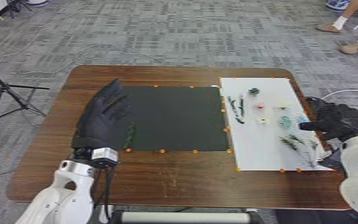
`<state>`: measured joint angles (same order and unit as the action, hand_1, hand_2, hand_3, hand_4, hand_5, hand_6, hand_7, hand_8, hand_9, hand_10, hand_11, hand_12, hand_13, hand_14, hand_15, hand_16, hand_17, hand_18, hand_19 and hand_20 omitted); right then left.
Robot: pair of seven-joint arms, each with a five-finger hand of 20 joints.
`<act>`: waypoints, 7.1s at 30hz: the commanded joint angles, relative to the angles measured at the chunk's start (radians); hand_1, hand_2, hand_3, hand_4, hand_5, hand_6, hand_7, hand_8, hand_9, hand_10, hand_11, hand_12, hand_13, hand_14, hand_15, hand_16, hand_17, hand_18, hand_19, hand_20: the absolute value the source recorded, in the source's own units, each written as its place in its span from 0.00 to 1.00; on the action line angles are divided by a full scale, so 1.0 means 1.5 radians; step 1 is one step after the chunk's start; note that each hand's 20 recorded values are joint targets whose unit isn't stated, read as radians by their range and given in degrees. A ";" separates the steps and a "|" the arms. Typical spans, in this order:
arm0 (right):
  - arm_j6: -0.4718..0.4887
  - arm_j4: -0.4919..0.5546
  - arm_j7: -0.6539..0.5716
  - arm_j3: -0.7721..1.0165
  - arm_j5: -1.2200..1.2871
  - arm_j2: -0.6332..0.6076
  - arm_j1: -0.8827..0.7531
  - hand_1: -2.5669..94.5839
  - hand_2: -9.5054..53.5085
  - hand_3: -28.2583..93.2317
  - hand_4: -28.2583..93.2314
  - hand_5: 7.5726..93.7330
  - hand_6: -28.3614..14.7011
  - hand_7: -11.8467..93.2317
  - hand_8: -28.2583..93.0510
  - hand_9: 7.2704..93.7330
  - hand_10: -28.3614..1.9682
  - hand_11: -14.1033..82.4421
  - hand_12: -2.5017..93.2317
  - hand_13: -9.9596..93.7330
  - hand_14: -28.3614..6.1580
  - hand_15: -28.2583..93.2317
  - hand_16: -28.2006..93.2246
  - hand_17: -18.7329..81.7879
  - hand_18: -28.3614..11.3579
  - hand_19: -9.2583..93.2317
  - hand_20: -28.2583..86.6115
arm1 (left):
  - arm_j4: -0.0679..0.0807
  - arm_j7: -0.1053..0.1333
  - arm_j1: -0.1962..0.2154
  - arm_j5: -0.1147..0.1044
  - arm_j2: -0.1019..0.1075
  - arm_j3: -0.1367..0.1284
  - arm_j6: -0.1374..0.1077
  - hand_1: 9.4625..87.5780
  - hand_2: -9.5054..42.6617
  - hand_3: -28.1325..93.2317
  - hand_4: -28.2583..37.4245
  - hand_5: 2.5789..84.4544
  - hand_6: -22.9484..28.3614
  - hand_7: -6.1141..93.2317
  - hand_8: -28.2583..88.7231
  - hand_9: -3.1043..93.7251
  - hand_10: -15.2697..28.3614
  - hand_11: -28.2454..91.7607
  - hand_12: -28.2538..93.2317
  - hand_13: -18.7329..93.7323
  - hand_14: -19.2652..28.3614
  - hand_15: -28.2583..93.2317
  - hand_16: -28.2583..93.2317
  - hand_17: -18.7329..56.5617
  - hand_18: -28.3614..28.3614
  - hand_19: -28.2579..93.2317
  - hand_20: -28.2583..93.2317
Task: Arrange flowers
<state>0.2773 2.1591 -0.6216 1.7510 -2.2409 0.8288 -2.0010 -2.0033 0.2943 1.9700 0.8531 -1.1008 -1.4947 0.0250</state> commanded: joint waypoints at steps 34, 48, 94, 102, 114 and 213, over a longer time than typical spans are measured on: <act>-0.067 -0.063 0.034 -0.084 -0.076 -0.007 -0.037 0.46 0.00 0.90 0.05 0.76 0.68 0.67 0.41 0.83 0.64 0.90 0.67 0.79 0.48 0.98 0.60 0.50 0.17 0.94 0.56 | -0.014 0.014 0.086 0.000 0.003 -0.047 -0.061 0.19 0.04 0.74 0.00 0.27 0.49 0.26 0.16 0.25 0.57 0.33 0.41 0.33 0.68 0.36 0.30 0.08 0.90 0.60 0.29; -0.120 0.002 0.057 -0.313 -0.025 -0.003 0.248 0.41 0.00 0.94 0.16 0.84 0.62 0.69 0.45 0.95 0.69 0.92 0.71 0.87 0.50 1.00 0.60 0.58 0.15 0.99 0.56 | -0.037 0.030 0.177 -0.009 0.010 -0.090 -0.094 0.19 0.04 0.74 0.00 0.27 0.49 0.26 0.16 0.25 0.57 0.33 0.41 0.33 0.68 0.37 0.30 0.08 0.89 0.60 0.29; -0.064 -0.342 -0.092 -0.626 -0.072 0.396 0.439 0.44 0.07 0.92 0.07 0.92 0.67 0.52 0.43 0.97 0.71 0.83 0.62 0.91 0.57 0.95 0.59 0.63 0.14 1.00 0.53 | 0.010 -0.047 0.063 -0.006 0.040 -0.014 -0.017 0.20 0.03 0.75 0.00 0.27 0.48 0.27 0.15 0.24 0.56 0.33 0.41 0.33 0.67 0.37 0.30 0.08 0.87 0.58 0.31; -0.086 -0.352 -0.092 -0.626 -0.073 0.415 0.439 0.43 0.11 0.92 0.06 0.92 0.67 0.50 0.42 0.97 0.71 0.82 0.62 0.91 0.57 0.95 0.59 0.63 0.14 1.00 0.53 | 0.017 -0.042 0.046 -0.006 0.038 -0.008 -0.006 0.20 0.03 0.75 0.00 0.27 0.48 0.27 0.15 0.25 0.57 0.33 0.41 0.33 0.67 0.37 0.30 0.08 0.87 0.58 0.31; -0.107 -0.331 -0.085 -0.649 -0.061 0.421 0.429 0.43 0.12 0.92 0.06 0.92 0.67 0.50 0.41 0.97 0.71 0.82 0.62 0.91 0.57 0.95 0.60 0.62 0.14 1.00 0.53 | 0.024 -0.033 0.031 -0.007 0.040 -0.009 0.007 0.19 0.03 0.75 0.00 0.27 0.48 0.27 0.15 0.25 0.57 0.33 0.41 0.33 0.67 0.37 0.30 0.08 0.87 0.58 0.31; 0.069 -0.393 0.129 -0.432 -0.158 0.125 0.465 0.54 0.04 0.15 0.16 0.69 0.59 0.41 0.15 0.70 0.52 0.79 0.60 0.70 0.44 0.91 0.59 0.45 0.18 0.88 0.58 | -0.021 0.007 0.147 -0.005 -0.016 -0.063 -0.054 0.19 0.04 0.75 0.00 0.27 0.48 0.27 0.15 0.25 0.57 0.33 0.41 0.33 0.67 0.37 0.30 0.08 0.88 0.58 0.31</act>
<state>0.3276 1.5912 -0.5253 1.0887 -2.4843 1.0120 -1.2725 -2.0376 0.3093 2.1866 0.8472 -1.1096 -1.5966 -0.0590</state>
